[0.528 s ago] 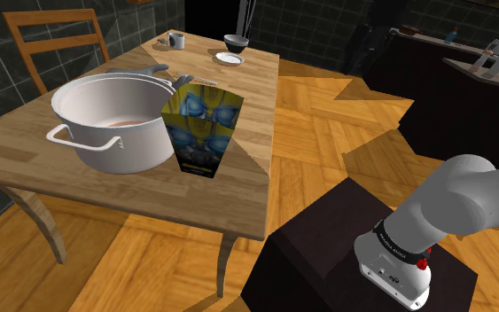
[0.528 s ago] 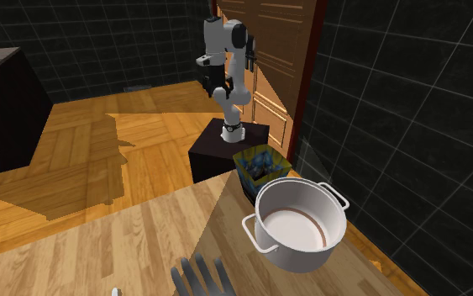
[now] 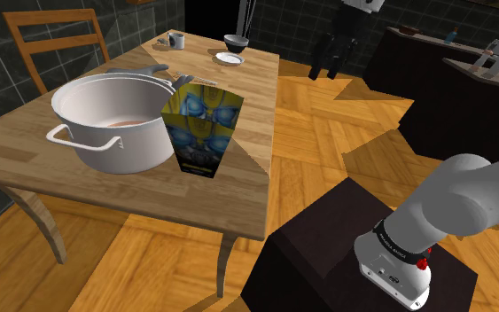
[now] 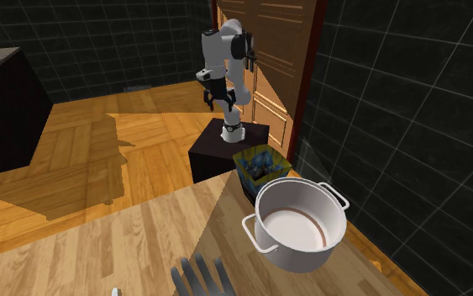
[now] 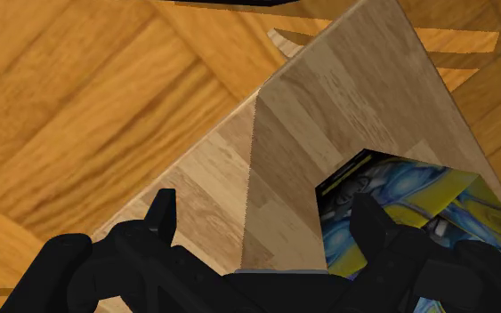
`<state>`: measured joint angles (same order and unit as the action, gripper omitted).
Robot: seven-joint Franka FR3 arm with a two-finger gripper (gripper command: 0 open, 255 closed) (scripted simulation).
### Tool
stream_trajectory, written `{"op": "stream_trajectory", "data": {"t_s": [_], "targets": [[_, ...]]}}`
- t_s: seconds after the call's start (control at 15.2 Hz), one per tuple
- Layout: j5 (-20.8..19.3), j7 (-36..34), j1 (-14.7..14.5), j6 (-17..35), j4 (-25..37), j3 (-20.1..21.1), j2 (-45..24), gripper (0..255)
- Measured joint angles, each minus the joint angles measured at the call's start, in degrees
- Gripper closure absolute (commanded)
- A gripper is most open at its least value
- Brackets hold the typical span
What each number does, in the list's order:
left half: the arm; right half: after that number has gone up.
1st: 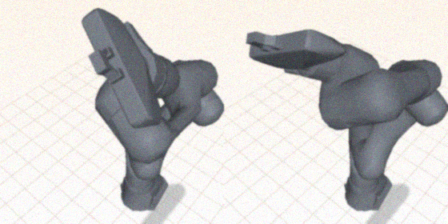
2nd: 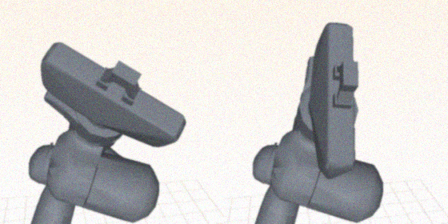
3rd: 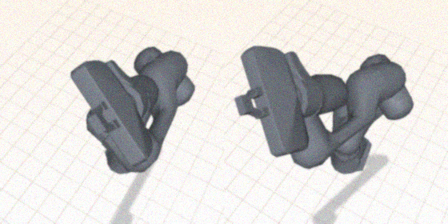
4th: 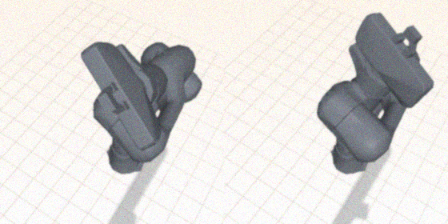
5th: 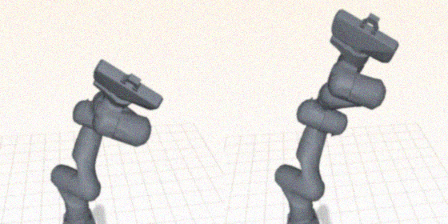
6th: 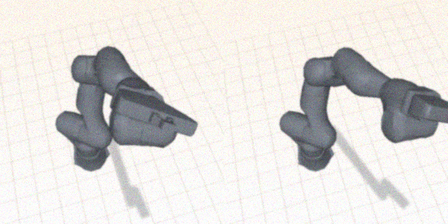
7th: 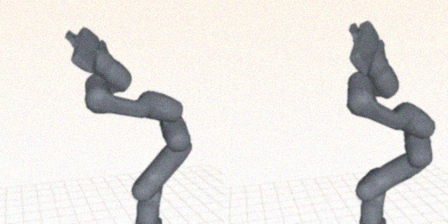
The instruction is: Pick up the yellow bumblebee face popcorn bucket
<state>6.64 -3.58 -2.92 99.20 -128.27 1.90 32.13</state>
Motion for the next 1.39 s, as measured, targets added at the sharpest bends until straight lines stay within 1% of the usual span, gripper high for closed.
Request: {"op": "stream_trajectory", "data": {"t_s": [0.13,0.53,0.92,1.06,1.12,1.25,1.39], "targets": [[1.16,0.43,-0.57,2.83,0.51,0.14,-3.48,0],[4.79,1.88,-2.33,9.74,4.94,0.75,-15.14,0],[8.32,3.75,-3.86,14.63,11.98,1.51,-27.38,0],[9.33,3.96,-4.36,14.97,15.93,1.95,-31.67,0],[9.82,4.33,-4.50,15.59,16.95,2.08,-33.38,0],[10.25,4.53,-4.76,16.85,17.52,2.35,-35.21,0],[10.51,5.12,-4.72,18.17,16.79,2.33,-35.88,0]]}}
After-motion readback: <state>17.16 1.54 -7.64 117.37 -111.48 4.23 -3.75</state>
